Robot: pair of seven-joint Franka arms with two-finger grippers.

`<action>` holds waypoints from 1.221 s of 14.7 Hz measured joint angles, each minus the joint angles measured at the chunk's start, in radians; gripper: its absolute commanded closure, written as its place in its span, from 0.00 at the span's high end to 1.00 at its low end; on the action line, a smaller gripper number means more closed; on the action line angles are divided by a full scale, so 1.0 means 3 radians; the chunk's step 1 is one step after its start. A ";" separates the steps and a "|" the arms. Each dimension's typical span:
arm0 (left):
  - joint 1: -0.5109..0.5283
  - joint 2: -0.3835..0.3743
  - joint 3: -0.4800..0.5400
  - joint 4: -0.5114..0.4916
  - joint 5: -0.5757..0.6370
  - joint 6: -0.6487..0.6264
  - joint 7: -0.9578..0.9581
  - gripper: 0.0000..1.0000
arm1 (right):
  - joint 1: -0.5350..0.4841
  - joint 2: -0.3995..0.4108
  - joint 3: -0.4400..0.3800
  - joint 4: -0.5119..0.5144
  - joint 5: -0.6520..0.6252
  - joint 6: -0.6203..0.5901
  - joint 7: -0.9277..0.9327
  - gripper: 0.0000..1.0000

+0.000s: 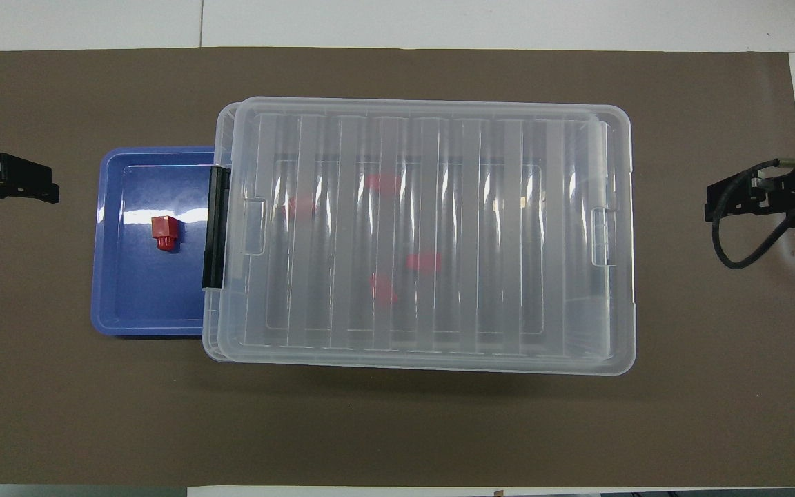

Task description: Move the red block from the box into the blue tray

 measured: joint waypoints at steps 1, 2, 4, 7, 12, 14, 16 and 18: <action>0.0000 0.0000 -0.0003 0.0000 0.0000 -0.0001 0.0000 1.00 | 0.0000 0.0002 -0.0002 0.0000 0.0000 -0.0001 0.0000 1.00; 0.0000 0.0000 -0.0004 0.0000 0.0000 -0.0001 0.0000 1.00 | 0.0000 0.0004 -0.0007 0.0001 0.0000 -0.0002 0.0000 1.00; 0.0001 0.0000 0.0001 0.0000 0.0000 -0.0003 0.0000 1.00 | 0.0000 0.0006 -0.0032 0.0005 0.0000 -0.0004 0.0000 1.00; 0.0003 0.0000 0.0005 0.0000 0.0000 -0.0005 0.0000 1.00 | 0.0000 0.0014 -0.0044 0.0046 0.0000 -0.0005 0.0000 1.00; 0.0003 0.0000 0.0005 0.0000 0.0000 -0.0007 0.0000 1.00 | 0.0002 0.0017 -0.0034 0.0081 0.0000 -0.0006 0.0000 1.00; 0.0003 0.0000 0.0005 0.0000 0.0000 -0.0008 0.0000 1.00 | 0.0002 0.0017 -0.0026 0.0094 0.0000 -0.0006 0.0000 1.00; 0.0003 0.0000 0.0005 0.0000 0.0000 -0.0008 0.0000 1.00 | 0.0003 0.0017 -0.0023 0.0096 0.0000 -0.0006 0.0000 1.00; 0.0003 0.0000 0.0005 0.0000 0.0000 -0.0008 0.0000 1.00 | 0.0004 0.0017 -0.0021 0.0096 0.0000 -0.0006 0.0000 1.00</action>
